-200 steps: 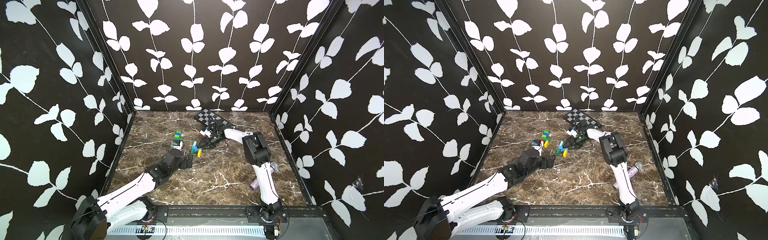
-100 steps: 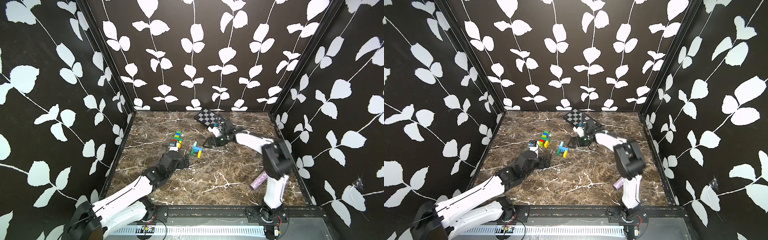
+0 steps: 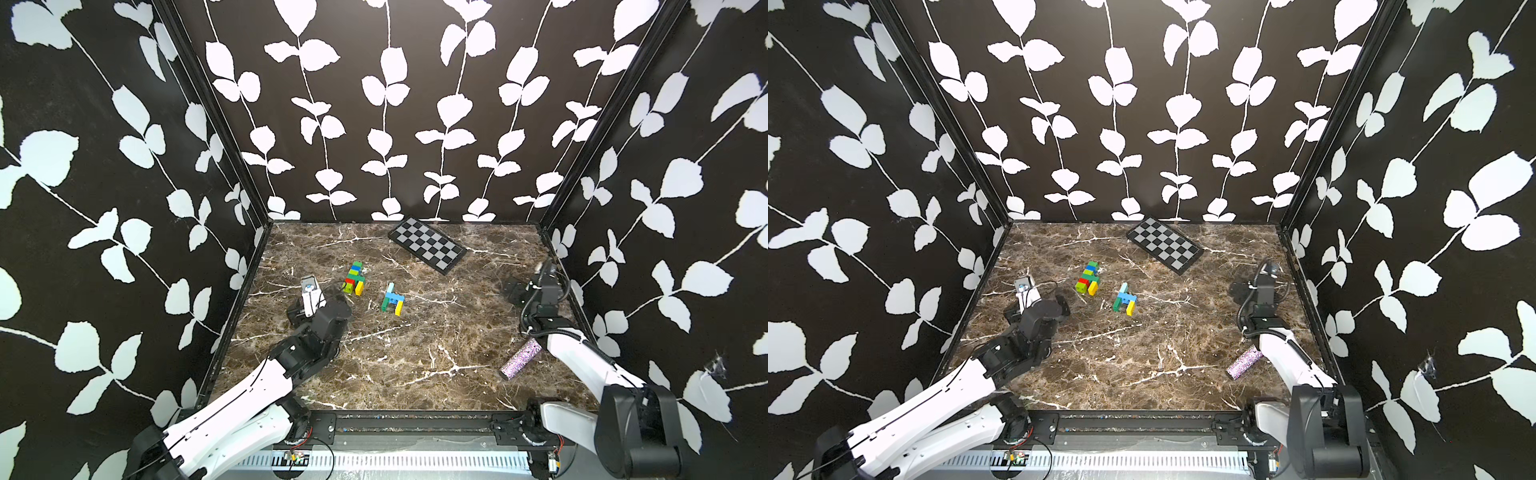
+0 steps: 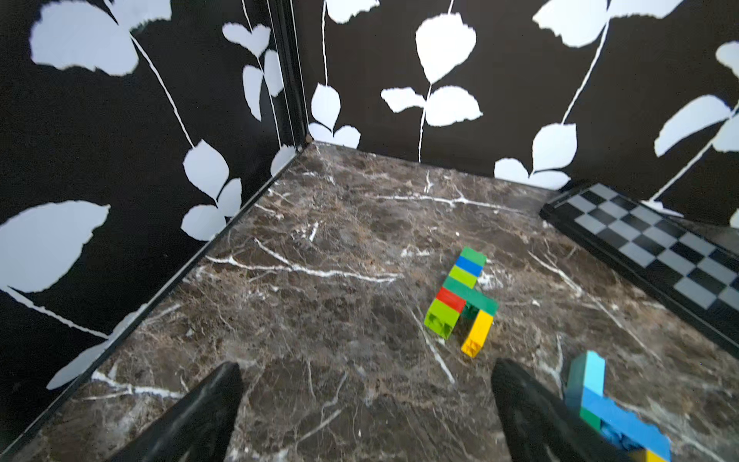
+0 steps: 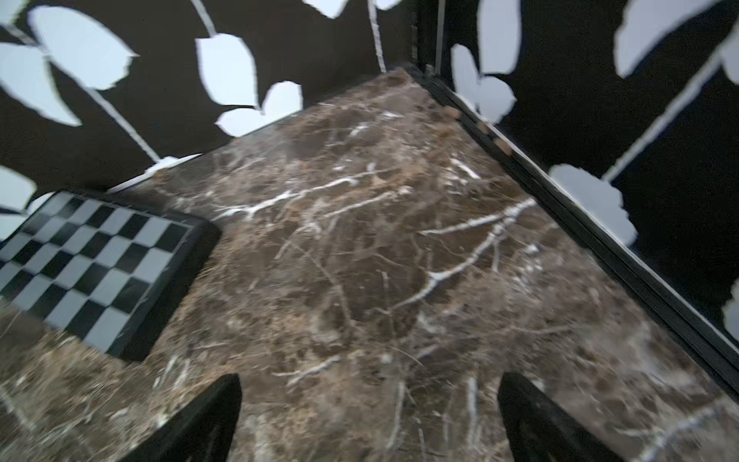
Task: Assemble the letter h with lego
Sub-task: Reset both arms
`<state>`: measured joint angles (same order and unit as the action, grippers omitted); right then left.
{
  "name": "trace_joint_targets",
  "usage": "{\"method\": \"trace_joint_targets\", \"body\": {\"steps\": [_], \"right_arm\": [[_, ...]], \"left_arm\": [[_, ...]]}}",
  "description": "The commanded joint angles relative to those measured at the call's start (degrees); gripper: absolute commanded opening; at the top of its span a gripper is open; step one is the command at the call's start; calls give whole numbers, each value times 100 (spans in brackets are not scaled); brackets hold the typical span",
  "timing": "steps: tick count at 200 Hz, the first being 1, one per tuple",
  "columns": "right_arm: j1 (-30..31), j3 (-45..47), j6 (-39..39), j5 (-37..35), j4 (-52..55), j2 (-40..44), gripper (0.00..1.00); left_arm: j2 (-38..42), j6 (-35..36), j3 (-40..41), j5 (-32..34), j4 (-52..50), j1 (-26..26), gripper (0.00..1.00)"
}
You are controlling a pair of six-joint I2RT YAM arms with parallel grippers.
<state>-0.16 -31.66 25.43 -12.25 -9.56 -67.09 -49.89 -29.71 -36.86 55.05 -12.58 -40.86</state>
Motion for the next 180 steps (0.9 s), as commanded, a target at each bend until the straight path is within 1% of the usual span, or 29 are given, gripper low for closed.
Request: {"method": "trace_joint_targets", "body": {"steps": [1, 10, 23, 36, 45, 57, 67, 75, 84, 89, 96, 105, 112, 119, 124, 137, 148, 158, 164, 176, 180], "right_arm": [[-28, -176, 73, -329, -323, -30, 99], [-28, -238, -120, -416, -299, -102, 99], [-28, -263, -380, -577, -370, -221, 100], [-19, -191, -924, -434, -703, -365, 99], [5, -91, -1215, -440, -961, -439, 99], [62, 31, -1599, -534, -1288, -552, 99], [144, 16, -1862, -628, -1374, -660, 99], [239, 47, -2069, -692, -1525, -758, 99], [381, 143, -2408, -816, -1891, -919, 99], [407, 151, -2389, -876, -1995, -1013, 99], [412, 81, -2343, -809, -1836, -1113, 99], [411, 84, -2353, -779, -2000, -1310, 99], [412, 115, -2376, -729, -2130, -1472, 99], [415, 101, -2400, -666, -2230, -1627, 99], [420, 90, -2410, -645, -2296, -1729, 99], [421, 120, -2424, -566, -2461, -1912, 99], [429, 173, -2455, -552, -2586, -1928, 99], [433, 247, -2449, -558, -2666, -1896, 99], [438, 312, -2455, -573, -2777, -1890, 99], [438, 407, -2453, -560, -2855, -1865, 99], [438, 451, -2463, -545, -3044, -1861, 99]], "left_arm": [[-455, 319, -757, -412, 568, 691, 99], [-766, 428, -1135, -752, 570, 1050, 99], [-1191, 636, -1671, -875, 408, 1500, 99], [-1491, 1194, -1882, -932, 638, 1946, 99], [-1619, 1605, -1714, -1101, 1096, 2347, 99], [-1742, 1940, -1238, -1685, 1776, 2993, 99], [-1823, 1768, -897, -1740, 1912, 3452, 99], [-1891, 1670, -660, -1978, 1937, 3783, 99], [-2010, 1709, -379, -2053, 2056, 4025, 99], [-2083, 1654, -251, -2004, 2049, 4102, 99], [-2196, 1630, -94, -2040, 2064, 4191, 99], [-2356, 1825, 124, -2159, 2285, 4235, 99], [-2511, 1982, 274, -2118, 2484, 4236, 99], [-2662, 1910, 284, -2005, 2470, 4236, 99], [-2747, 1838, 230, -2041, 2409, 4240, 99], [-2892, 1884, 143, -2517, 2464, 4235, 99], [-3068, 1950, 273, -2643, 2778, 4235, 99], [-3215, 2038, 409, -2602, 3228, 4227, 99], [-3154, 1951, 364, -2611, 2959, 4225, 99], [-3081, 1950, 647, -2751, 3608, 4220, 99], [-3065, 1963, 772, -2800, 3883, 4220, 99]]}}
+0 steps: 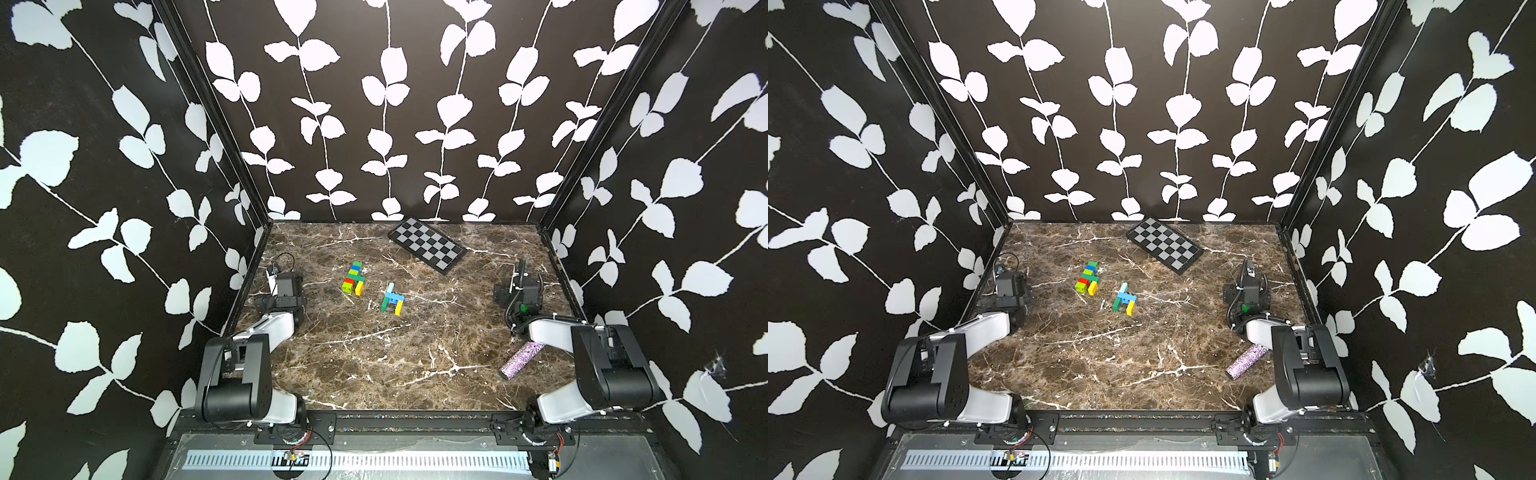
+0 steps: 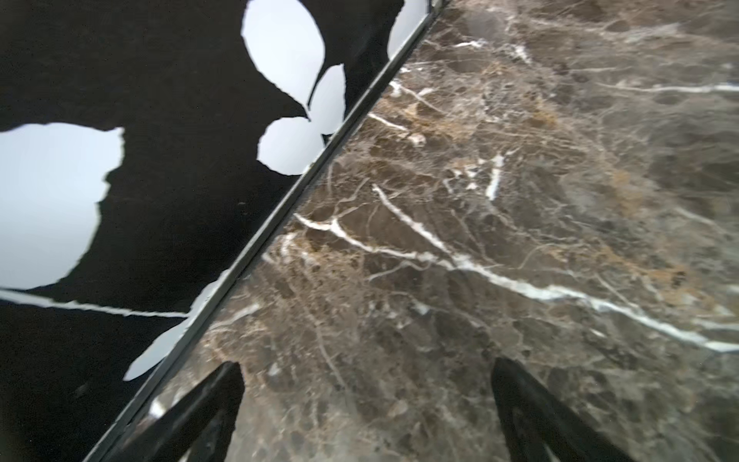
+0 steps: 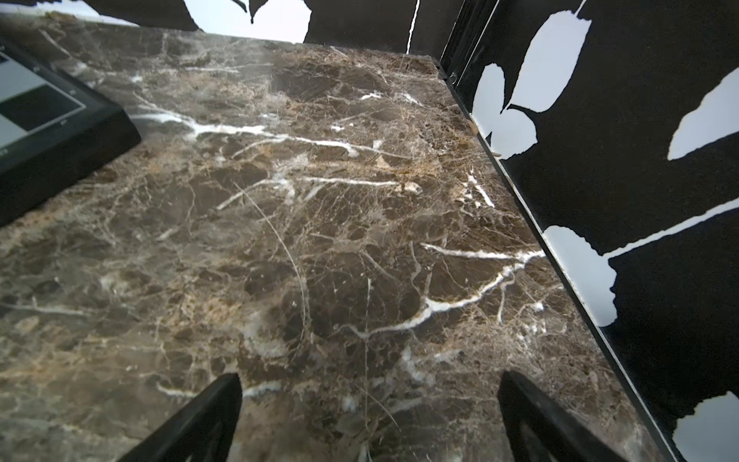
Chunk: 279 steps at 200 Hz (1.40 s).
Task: Assemble the letter h with lego
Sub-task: Reset both arms
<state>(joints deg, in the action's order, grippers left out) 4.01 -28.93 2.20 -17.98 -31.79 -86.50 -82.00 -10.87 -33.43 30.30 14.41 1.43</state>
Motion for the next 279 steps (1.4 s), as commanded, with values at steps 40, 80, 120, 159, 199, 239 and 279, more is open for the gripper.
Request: {"method": "trace_joint_targets", "body": {"steps": [40, 80, 120, 159, 199, 239, 279], "right_arm": [[142, 978, -409, 219, -2661, -214, 99], [335, 1155, -624, 191, -2768, -94, 99], [-180, 580, -167, 746, -1676, -126, 99], [-179, 579, -174, 760, -1637, -110, 99], [-183, 603, -173, 759, -1682, -87, 99], [-173, 614, -167, 758, -1690, -89, 99], [-173, 612, -176, 760, -1690, -93, 99]], "left_arm": [[-3, 1097, 1425, -920, 3666, -489, 99], [-752, 2078, 1904, -1611, 5398, -990, 99], [-773, 1667, 1021, -2335, 3751, -432, 99], [-692, 1666, 1027, -2334, 3629, -456, 99], [-677, 1667, 1031, -2334, 3604, -460, 99], [-688, 1667, 989, -2336, 3542, -460, 99], [-703, 1655, 952, -2325, 3489, -457, 99]]}}
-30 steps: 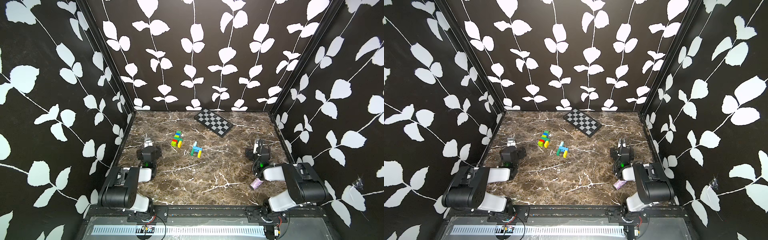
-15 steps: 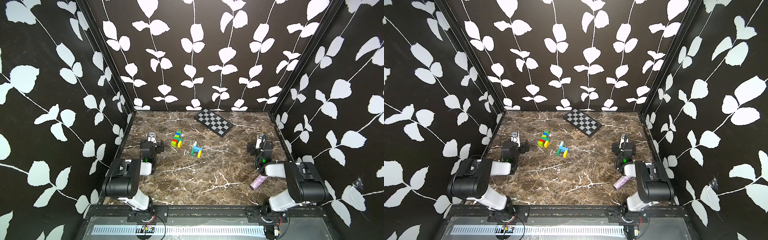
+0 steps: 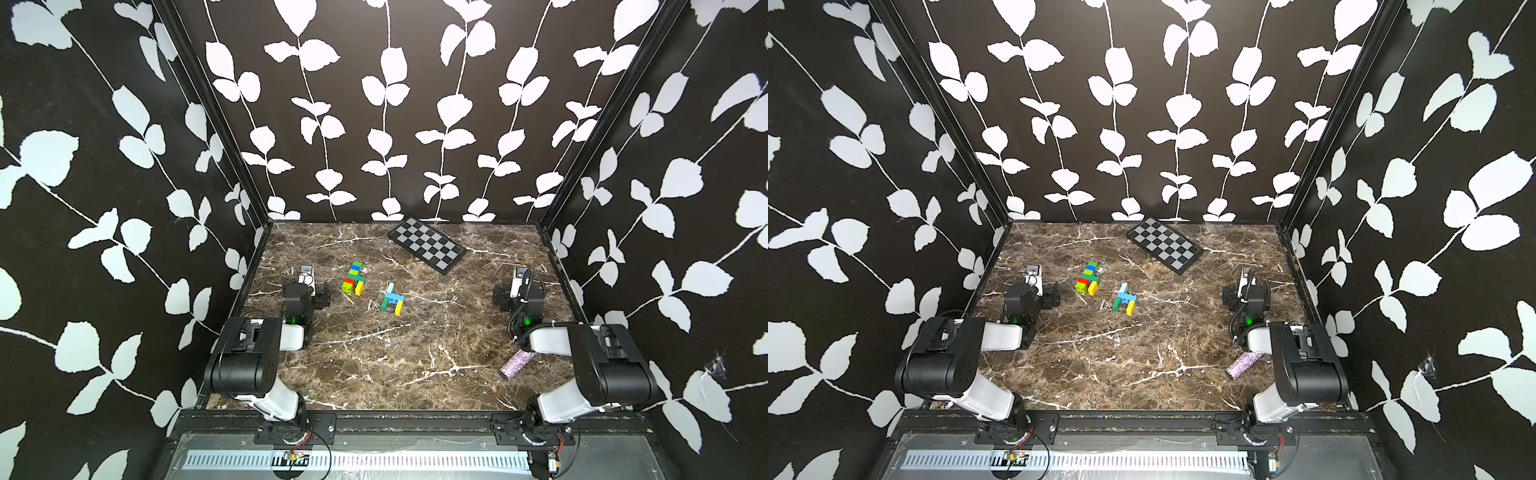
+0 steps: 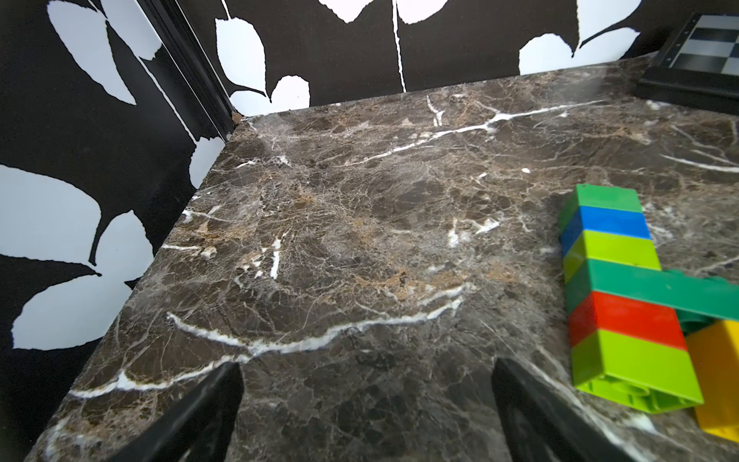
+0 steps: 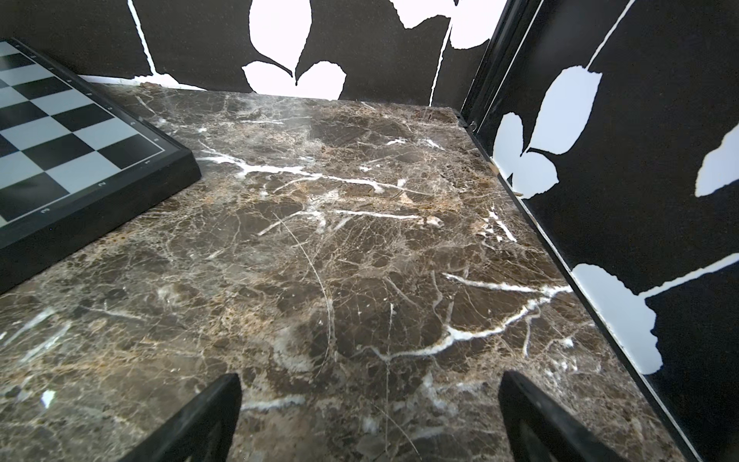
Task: Assemble the letter h with lego
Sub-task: Reset both arms
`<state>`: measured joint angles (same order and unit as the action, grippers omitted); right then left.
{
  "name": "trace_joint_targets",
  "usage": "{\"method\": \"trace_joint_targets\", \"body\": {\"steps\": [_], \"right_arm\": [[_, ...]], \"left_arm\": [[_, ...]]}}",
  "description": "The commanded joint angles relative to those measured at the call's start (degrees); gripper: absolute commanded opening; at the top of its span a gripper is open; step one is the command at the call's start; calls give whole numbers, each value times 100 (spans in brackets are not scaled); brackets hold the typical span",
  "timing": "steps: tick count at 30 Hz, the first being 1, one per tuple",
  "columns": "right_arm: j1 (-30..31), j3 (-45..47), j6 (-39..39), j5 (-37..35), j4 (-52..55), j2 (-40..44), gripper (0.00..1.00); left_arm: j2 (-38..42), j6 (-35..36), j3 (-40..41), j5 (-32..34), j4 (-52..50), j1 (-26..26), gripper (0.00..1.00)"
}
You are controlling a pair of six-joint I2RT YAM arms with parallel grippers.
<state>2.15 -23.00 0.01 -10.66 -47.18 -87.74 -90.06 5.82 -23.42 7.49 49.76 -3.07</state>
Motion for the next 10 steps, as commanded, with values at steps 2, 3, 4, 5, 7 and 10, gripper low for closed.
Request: {"method": "trace_joint_targets", "body": {"steps": [2, 3, 4, 5, 7, 10], "right_arm": [[13, 23, 41, 28, -152, 36, 99], [13, 24, 41, 27, -154, 38, 99], [13, 23, 41, 25, -153, 38, 99], [13, 25, 35, 28, -152, 45, 99], [13, 27, 35, 24, -153, 42, 99], [13, 32, 42, 28, -160, 46, 99]], "left_arm": [[103, -13, -44, -45, -37, -5, 99], [109, -14, -40, -44, -36, -7, 99], [108, -20, -38, -45, -37, -6, 99], [112, -4, -16, -59, -17, -9, 99], [119, 5, 8, -71, 48, -5, 99], [137, 28, 22, -98, 61, -16, 99]]}}
